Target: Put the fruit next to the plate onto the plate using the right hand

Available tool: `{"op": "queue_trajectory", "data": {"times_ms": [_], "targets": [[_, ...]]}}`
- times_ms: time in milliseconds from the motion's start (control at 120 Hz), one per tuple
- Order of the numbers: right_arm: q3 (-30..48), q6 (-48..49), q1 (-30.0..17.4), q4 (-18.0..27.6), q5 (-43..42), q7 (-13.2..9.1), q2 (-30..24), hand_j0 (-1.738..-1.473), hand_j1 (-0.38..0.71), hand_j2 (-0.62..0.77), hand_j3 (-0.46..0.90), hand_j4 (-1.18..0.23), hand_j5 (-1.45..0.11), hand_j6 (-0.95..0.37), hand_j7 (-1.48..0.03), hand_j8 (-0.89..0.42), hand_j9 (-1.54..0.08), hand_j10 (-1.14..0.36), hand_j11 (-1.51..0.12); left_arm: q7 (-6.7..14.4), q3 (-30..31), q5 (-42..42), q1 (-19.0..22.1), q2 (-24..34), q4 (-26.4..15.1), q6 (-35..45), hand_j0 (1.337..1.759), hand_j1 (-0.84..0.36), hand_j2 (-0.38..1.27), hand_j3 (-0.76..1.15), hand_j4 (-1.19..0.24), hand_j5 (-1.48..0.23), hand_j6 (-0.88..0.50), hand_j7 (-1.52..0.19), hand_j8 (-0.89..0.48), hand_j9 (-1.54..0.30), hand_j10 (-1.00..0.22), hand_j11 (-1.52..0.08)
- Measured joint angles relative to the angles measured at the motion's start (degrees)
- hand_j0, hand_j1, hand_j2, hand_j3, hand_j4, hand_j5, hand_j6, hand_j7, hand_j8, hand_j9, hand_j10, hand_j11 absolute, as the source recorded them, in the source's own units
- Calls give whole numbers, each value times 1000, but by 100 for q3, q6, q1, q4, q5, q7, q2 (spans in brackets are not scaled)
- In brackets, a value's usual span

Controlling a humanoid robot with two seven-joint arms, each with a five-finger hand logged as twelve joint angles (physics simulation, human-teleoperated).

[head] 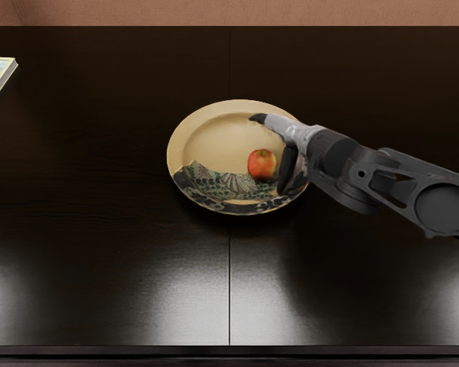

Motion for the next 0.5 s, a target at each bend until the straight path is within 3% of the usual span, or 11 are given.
{"op": "queue_trajectory", "data": {"times_ms": [342, 500], "targets": [[437, 329, 8, 289, 233, 0, -203, -1658, -337, -2, 0, -17, -20, -14, -19, -13, -20, -17, -19, 0, 0, 0, 0, 0, 0, 0, 1658, 339, 2, 0, -8, -11, -8, -11, -8, -11, -8, -11], [704, 662, -5, 495, 817, 0, -532, -1658, -344, 0, 0, -9, -9, -8, -9, -7, -9, -9, -9, 0, 0, 0, 0, 0, 0, 0, 1658, 339, 2, 0, -8, -11, -8, -11, -8, -11, -8, -11]]}}
